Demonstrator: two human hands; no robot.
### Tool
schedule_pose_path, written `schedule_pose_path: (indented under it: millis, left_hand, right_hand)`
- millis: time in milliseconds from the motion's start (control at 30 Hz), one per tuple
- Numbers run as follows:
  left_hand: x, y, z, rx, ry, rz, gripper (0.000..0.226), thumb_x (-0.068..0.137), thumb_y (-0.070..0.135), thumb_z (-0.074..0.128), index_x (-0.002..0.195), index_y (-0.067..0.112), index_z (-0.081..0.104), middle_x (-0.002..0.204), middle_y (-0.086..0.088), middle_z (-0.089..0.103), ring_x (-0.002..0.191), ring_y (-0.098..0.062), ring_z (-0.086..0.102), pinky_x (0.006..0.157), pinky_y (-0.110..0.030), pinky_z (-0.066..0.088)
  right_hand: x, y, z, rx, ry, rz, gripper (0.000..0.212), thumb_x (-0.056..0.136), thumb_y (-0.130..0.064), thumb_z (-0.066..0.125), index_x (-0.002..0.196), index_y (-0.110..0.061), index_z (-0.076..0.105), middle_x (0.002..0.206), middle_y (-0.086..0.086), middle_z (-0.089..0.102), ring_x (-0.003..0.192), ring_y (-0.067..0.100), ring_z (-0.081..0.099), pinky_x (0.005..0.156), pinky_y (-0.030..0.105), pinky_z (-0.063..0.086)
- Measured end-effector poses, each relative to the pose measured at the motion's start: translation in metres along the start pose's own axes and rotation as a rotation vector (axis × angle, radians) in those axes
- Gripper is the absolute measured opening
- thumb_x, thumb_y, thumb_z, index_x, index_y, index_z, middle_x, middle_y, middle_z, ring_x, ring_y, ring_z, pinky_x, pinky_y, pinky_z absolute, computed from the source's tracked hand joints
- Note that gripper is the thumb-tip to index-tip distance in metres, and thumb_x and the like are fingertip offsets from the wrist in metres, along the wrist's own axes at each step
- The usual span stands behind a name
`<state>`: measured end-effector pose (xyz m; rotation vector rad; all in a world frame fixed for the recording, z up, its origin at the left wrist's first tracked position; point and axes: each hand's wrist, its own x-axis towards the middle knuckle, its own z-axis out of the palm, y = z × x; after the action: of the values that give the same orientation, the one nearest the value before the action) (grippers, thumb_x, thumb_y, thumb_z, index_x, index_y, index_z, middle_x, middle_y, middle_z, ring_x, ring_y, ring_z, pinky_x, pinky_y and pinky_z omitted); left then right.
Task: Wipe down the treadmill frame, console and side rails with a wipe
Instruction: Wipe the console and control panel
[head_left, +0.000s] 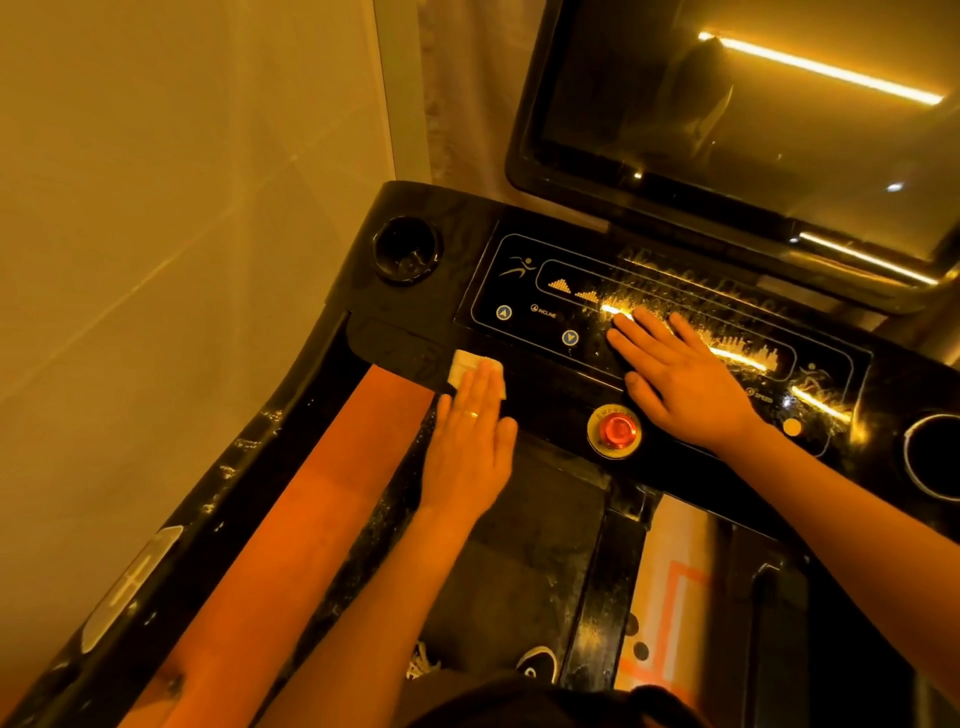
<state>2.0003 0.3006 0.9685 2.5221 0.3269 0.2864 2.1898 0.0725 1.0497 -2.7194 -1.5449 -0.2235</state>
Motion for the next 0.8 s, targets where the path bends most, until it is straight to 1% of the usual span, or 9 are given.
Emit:
schedule_pose_path:
  millis: [67, 100, 200, 333, 433, 500, 600, 700, 800]
  left_hand:
    - [0.008, -0.016, -0.008, -0.061, 0.048, -0.123, 0.063, 0.104, 0.049, 0.011, 0.161, 0.024, -0.001, 0.169, 0.007, -0.001, 0.152, -0.003, -0.012, 0.126, -0.040, 0.004]
    - [0.010, -0.018, -0.009, -0.090, 0.066, -0.146, 0.064, 0.103, 0.049, 0.012, 0.161, 0.024, -0.001, 0.168, 0.006, -0.001, 0.152, -0.003, -0.012, 0.126, -0.040, 0.004]
    - [0.006, -0.005, -0.004, -0.121, 0.068, -0.122, 0.063, 0.105, 0.046, 0.016, 0.161, 0.021, -0.001, 0.169, 0.004, -0.003, 0.153, -0.006, -0.013, 0.126, -0.038, 0.002]
    - [0.004, -0.018, -0.007, 0.002, 0.013, -0.020, 0.061, 0.106, 0.044, 0.015, 0.161, 0.023, -0.003, 0.169, 0.007, -0.006, 0.153, -0.007, -0.014, 0.125, -0.039, 0.001]
    - [0.019, -0.032, -0.019, -0.024, 0.033, -0.121, 0.062, 0.105, 0.044, 0.014, 0.161, 0.022, -0.002, 0.169, 0.005, -0.003, 0.153, -0.007, -0.013, 0.126, -0.042, 0.003]
    - [0.024, -0.026, -0.019, -0.072, 0.061, -0.166, 0.064, 0.104, 0.045, 0.012, 0.161, 0.019, -0.002, 0.169, 0.002, -0.003, 0.153, -0.009, -0.012, 0.126, -0.041, 0.002]
    - [0.014, -0.015, -0.012, -0.072, 0.050, -0.140, 0.064, 0.105, 0.046, 0.011, 0.161, 0.017, -0.002, 0.169, 0.001, -0.005, 0.154, -0.011, -0.012, 0.126, -0.041, 0.004]
    - [0.010, -0.027, -0.018, -0.023, 0.001, -0.070, 0.063, 0.106, 0.047, 0.008, 0.161, 0.021, -0.004, 0.169, 0.005, -0.007, 0.153, -0.008, -0.014, 0.126, -0.041, 0.004]
    - [0.014, -0.042, -0.027, -0.030, 0.001, -0.052, 0.062, 0.106, 0.047, 0.009, 0.161, 0.024, -0.004, 0.167, 0.010, -0.009, 0.152, -0.005, -0.016, 0.125, -0.039, 0.001]
  right_hand:
    - [0.000, 0.000, 0.000, 0.001, -0.002, 0.001, 0.055, 0.105, -0.037, 0.029, 0.156, -0.018, 0.028, 0.163, 0.003, 0.022, 0.154, 0.022, 0.009, 0.125, 0.045, 0.002]
    - [0.000, 0.000, -0.001, 0.000, -0.003, 0.002, 0.055, 0.105, -0.037, 0.029, 0.156, -0.018, 0.027, 0.163, 0.003, 0.022, 0.154, 0.021, 0.009, 0.125, 0.045, 0.002]
    - [0.000, -0.002, -0.002, 0.000, -0.008, 0.010, 0.056, 0.105, -0.037, 0.029, 0.157, -0.018, 0.027, 0.163, 0.003, 0.022, 0.154, 0.022, 0.009, 0.125, 0.045, 0.002]
    - [0.001, -0.003, -0.004, -0.006, -0.029, 0.017, 0.056, 0.104, -0.038, 0.028, 0.156, -0.019, 0.025, 0.163, 0.004, 0.025, 0.153, 0.023, 0.011, 0.124, 0.042, -0.007]
    - [0.016, -0.013, -0.011, -0.032, -0.045, -0.023, 0.056, 0.104, -0.040, 0.030, 0.156, -0.019, 0.025, 0.162, 0.003, 0.026, 0.153, 0.022, 0.010, 0.123, 0.041, -0.014]
    - [0.043, -0.034, -0.016, -0.025, -0.030, -0.081, 0.057, 0.103, -0.040, 0.030, 0.155, -0.016, 0.030, 0.162, 0.003, 0.026, 0.153, 0.021, 0.008, 0.123, 0.042, -0.010]
    - [0.097, -0.071, -0.017, 0.001, -0.026, -0.100, 0.060, 0.100, -0.040, 0.029, 0.154, -0.013, 0.035, 0.161, 0.006, 0.029, 0.151, 0.022, 0.011, 0.122, 0.047, -0.001]
    - [0.138, -0.095, -0.007, -0.010, -0.113, -0.087, 0.064, 0.098, -0.043, 0.025, 0.154, -0.013, 0.033, 0.162, 0.006, 0.027, 0.152, 0.025, 0.014, 0.121, 0.048, -0.001]
    - [0.148, -0.101, 0.007, -0.053, -0.152, -0.082, 0.065, 0.100, -0.047, 0.018, 0.156, -0.015, 0.028, 0.164, 0.005, 0.024, 0.153, 0.024, 0.013, 0.123, 0.050, 0.003]
